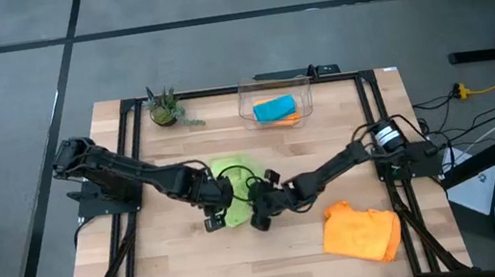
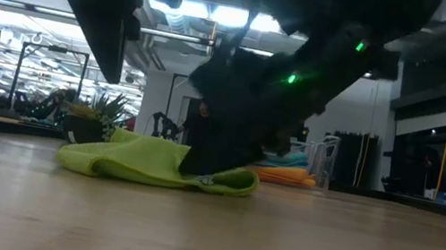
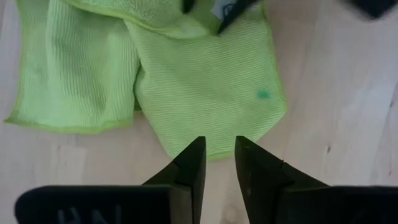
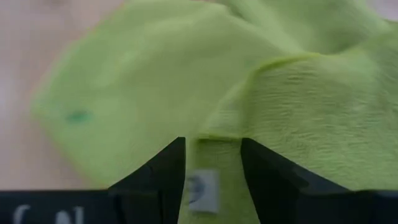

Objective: Fold microfiber towels
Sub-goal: Fold the green towel on the table

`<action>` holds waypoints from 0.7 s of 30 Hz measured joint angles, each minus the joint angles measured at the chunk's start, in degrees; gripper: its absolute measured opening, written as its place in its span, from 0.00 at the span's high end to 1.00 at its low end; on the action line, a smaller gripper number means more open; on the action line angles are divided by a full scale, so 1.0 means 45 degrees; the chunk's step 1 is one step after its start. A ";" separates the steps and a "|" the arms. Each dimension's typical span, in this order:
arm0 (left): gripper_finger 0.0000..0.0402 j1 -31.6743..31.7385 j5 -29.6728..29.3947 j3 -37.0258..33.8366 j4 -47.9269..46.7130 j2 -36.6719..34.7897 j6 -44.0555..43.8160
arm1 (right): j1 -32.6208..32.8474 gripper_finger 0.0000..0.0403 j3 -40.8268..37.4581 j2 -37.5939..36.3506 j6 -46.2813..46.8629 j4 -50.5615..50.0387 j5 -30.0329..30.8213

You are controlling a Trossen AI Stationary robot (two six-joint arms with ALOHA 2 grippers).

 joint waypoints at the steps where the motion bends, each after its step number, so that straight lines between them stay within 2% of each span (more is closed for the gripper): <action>1: 0.80 -0.0128 -0.0154 0.0000 -0.0005 0.0000 -0.0198 | -0.0064 0.60 0.0000 0.0080 0.0162 -0.0031 0.0124; 11: 0.80 -0.1092 -0.1347 0.0000 0.0010 0.0000 -0.0416 | -0.0133 0.60 0.0034 0.0023 0.0237 0.0576 0.0417; 17: 0.80 -0.1109 -0.1388 0.0000 0.0015 0.0000 -0.0417 | -0.0126 0.60 0.0034 0.0023 0.0760 0.0656 0.0437; 21: 0.80 -0.1109 -0.1434 0.0000 0.0015 0.0000 -0.0417 | -0.0129 0.60 0.0034 0.0023 0.1381 0.0774 0.1148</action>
